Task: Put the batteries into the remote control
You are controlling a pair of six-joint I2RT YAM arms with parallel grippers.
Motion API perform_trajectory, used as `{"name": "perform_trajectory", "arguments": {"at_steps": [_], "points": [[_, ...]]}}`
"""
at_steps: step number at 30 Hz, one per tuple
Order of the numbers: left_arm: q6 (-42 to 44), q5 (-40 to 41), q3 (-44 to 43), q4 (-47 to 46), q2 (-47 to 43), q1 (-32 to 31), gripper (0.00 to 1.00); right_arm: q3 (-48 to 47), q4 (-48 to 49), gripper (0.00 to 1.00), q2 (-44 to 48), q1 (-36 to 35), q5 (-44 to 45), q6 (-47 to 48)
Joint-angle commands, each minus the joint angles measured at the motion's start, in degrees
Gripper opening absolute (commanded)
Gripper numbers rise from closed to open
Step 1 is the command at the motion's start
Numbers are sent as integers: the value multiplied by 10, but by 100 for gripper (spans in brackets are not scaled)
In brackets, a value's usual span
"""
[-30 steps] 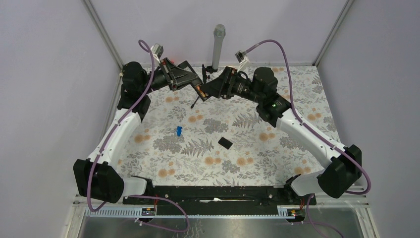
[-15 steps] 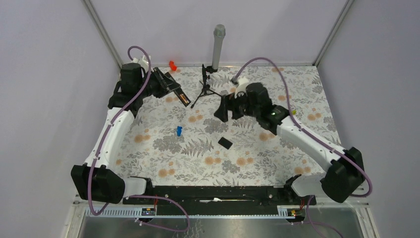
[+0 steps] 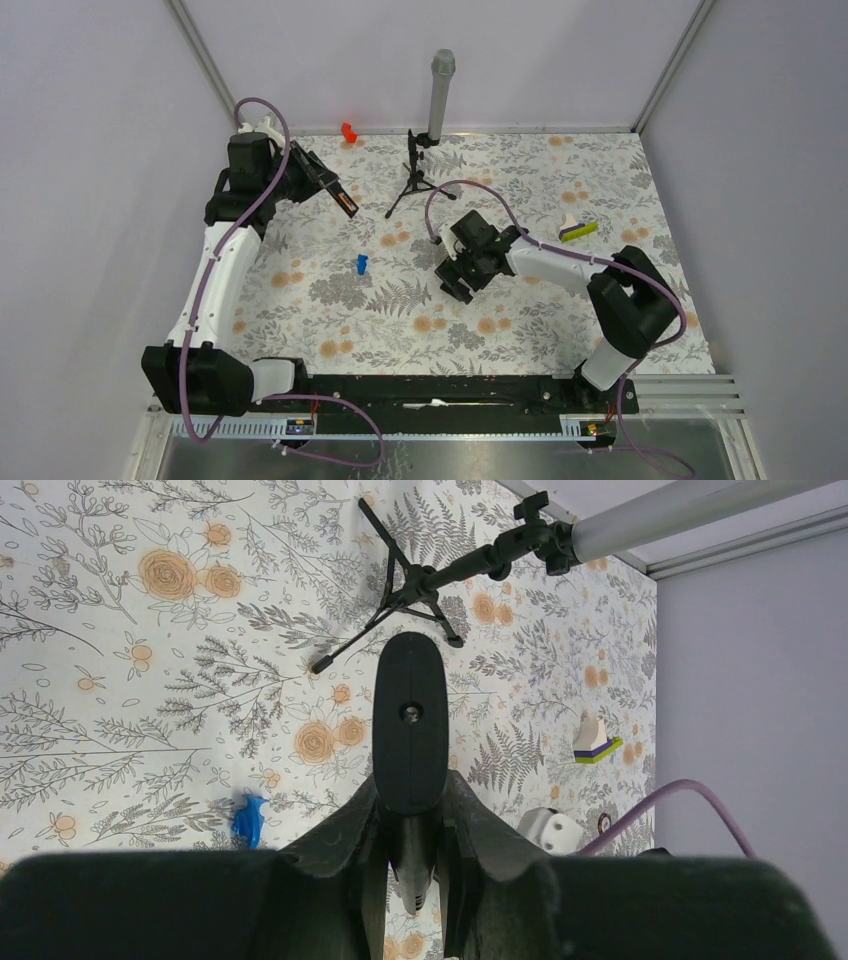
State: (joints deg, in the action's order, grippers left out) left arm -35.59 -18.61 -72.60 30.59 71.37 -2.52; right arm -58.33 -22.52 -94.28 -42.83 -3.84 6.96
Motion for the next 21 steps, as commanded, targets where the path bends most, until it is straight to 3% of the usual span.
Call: {"name": "perform_trajectory", "arguments": {"at_steps": [1,9,21], "points": [[3,-9,-16,-24,-13,10,0,-37,-39,84,-24,-10,-1,88],[0,-27,-15,-26,-7,25,0,-62,-39,78,-72,-29,-13,97],[-3,-46,-9,-33,-4,44,0,-121,-124,65,-126,-32,-16,89]]}}
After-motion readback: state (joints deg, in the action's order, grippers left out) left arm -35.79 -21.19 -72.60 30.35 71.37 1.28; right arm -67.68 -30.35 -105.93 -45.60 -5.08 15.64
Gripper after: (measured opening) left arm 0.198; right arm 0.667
